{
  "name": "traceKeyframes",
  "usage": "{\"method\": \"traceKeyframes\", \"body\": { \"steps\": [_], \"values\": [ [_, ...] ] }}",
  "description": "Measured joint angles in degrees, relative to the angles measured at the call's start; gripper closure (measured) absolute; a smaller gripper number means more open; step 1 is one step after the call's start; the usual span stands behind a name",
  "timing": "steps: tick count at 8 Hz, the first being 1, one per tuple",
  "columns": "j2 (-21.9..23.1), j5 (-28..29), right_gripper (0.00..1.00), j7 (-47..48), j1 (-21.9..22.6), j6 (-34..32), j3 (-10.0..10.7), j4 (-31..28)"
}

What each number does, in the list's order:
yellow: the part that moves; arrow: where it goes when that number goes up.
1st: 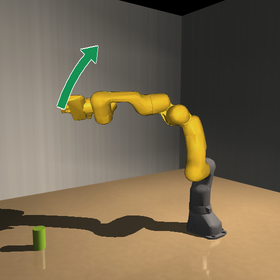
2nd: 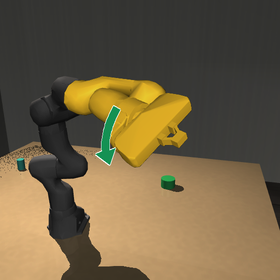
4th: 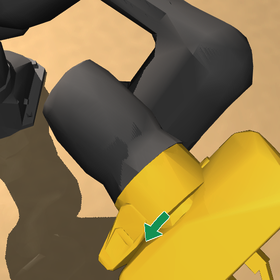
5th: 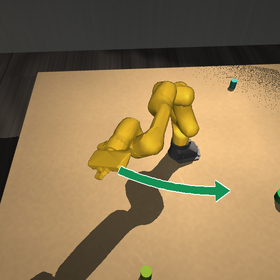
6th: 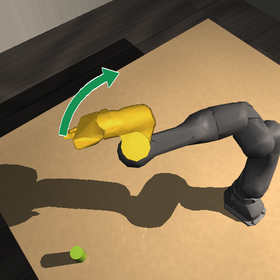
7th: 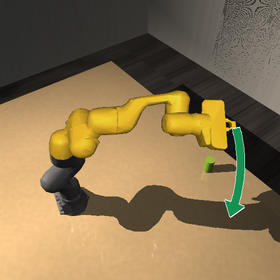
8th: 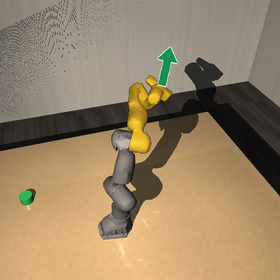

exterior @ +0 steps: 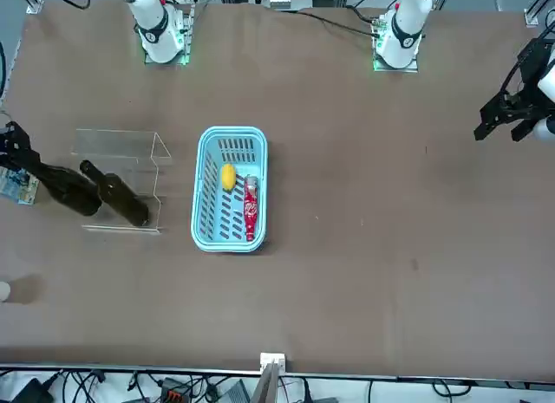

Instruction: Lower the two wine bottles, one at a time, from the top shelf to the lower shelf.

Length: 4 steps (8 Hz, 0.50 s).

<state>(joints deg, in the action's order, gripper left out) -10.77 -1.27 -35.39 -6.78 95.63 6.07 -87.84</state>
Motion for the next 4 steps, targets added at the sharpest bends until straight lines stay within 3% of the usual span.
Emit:
{"method": "traceKeyframes", "body": {
  "steps": [4],
  "values": [
    [-2.4,1.7,0.60,-1.6,-1.1,2.6,0.0,0.1]
  ]
}}
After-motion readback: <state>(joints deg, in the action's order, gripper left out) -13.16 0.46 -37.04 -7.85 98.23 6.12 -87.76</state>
